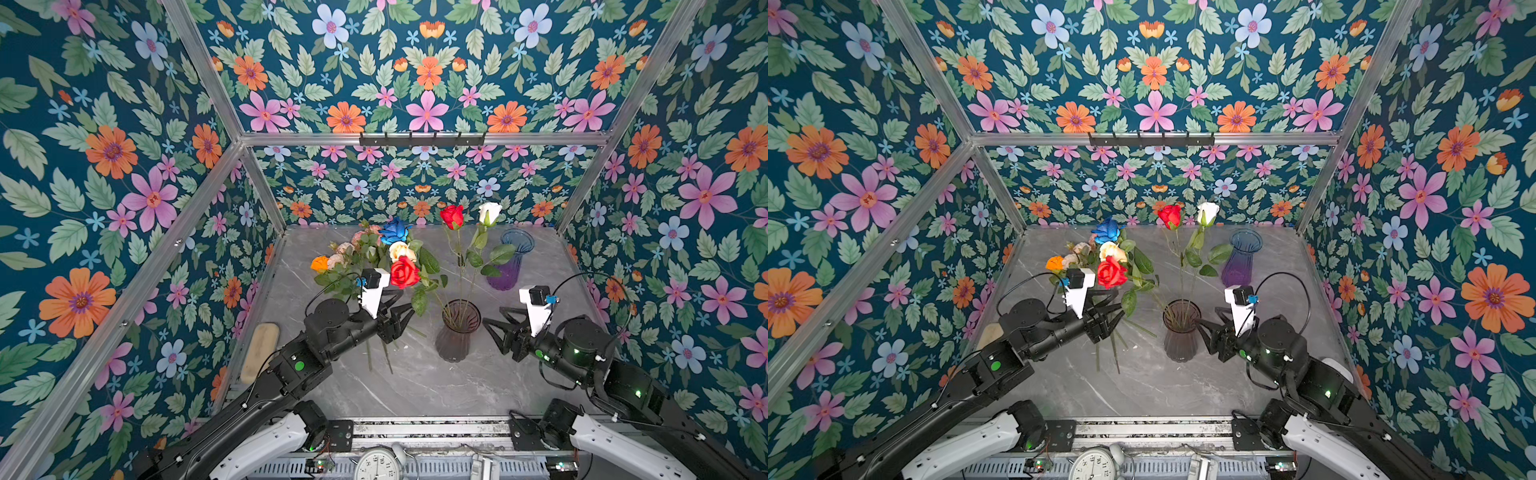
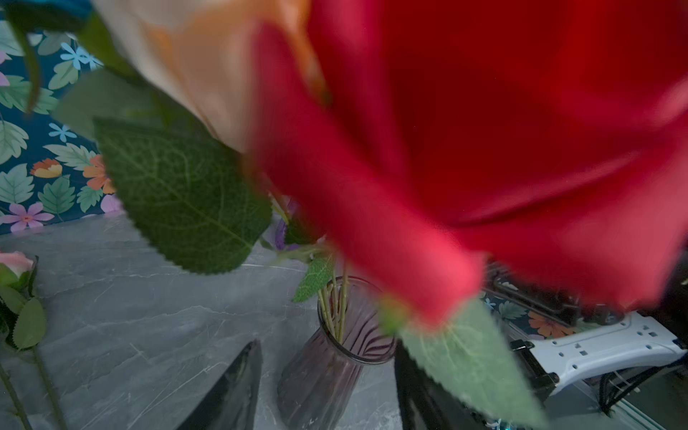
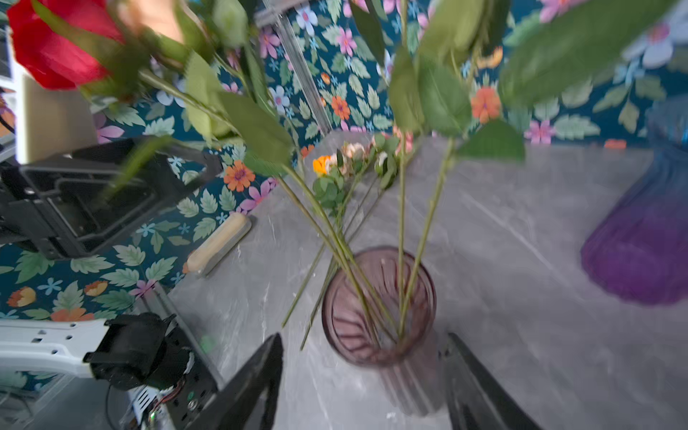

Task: Arrange flowers in a vase
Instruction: Place the flower in the vase, then pick up the vase from the center of the table.

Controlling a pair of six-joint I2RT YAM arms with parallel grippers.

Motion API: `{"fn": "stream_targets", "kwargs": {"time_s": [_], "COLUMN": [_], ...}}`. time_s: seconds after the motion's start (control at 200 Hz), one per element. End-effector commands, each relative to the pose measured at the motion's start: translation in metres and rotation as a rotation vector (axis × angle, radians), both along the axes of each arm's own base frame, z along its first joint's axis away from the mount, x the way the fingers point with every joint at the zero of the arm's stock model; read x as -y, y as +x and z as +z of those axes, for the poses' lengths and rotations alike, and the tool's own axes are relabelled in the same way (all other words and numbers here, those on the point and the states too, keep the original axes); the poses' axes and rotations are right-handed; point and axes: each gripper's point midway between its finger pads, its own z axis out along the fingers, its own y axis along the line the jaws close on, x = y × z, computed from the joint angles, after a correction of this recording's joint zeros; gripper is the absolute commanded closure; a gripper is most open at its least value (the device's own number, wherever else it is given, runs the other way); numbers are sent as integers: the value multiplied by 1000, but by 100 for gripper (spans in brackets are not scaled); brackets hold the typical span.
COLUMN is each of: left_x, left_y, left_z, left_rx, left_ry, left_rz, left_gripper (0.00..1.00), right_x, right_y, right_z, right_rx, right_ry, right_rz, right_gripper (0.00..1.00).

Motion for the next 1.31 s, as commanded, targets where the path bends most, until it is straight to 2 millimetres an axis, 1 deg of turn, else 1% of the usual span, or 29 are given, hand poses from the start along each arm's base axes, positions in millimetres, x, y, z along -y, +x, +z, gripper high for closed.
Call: {"fn": "stream_targets", "kwargs": {"time_s": [0.0,0.03,0.08,0.165,0.18,0.22,0.25,0.315,0.395,0.535,0.695,0.75,0.865,0.95,1.025,1.075,1.195,1.3], "left_x": [5,6,6,5,5,4,3,0,-6,-15,-20,-21,-23,-25,-28,-32,-41,-50], "left_y": [-1,-1,-1,-2,-2,-2,-3,-4,-7,-9,-9,-9,-10,-11,-13,-14,-17,-18], "left_z": [11,12,14,18,18,20,20,22,25,27,26,26,29,30,33,36,46,54], "left_rx": [21,22,25,31,31,32,35,39,51,67,76,80,90,95,103,109,131,146], "left_ry": [-49,-51,-54,-60,-61,-60,-59,-54,-53,-34,-16,-18,-29,-31,-39,-47,-54,-53], "left_rz": [-24,-25,-24,-25,-26,-24,-25,-19,-7,14,34,36,40,44,49,57,79,107], "left_gripper": [40,40,40,40,40,40,40,41,41,41,41,41,41,41,41,41,41,40], "right_x": [13,17,18,8,6,2,-1,-1,-7,-21,-25,-26,-27,-25,-23,-21,-16,-16], "right_y": [1,3,6,15,18,26,32,41,47,52,55,58,62,65,66,67,69,74], "right_z": [-31,-38,-47,-59,-60,-61,-61,-58,-57,-57,-63,-67,-74,-78,-80,-81,-80,-72], "right_rx": [-167,-200,-273,-450,-483,-549,-576,-593,-606,-636,-663,-679,-703,-717,-725,-728,-735,-716], "right_ry": [63,52,32,37,49,99,134,170,184,239,245,239,221,195,168,157,121,124], "right_rz": [-122,-154,-185,-167,-164,-151,-142,-147,-134,-88,-92,-97,-112,-134,-147,-160,-187,-200], "right_gripper": [51,53,54,52,53,60,62,64,64,65,66,70,81,87,96,100,100,100]}}
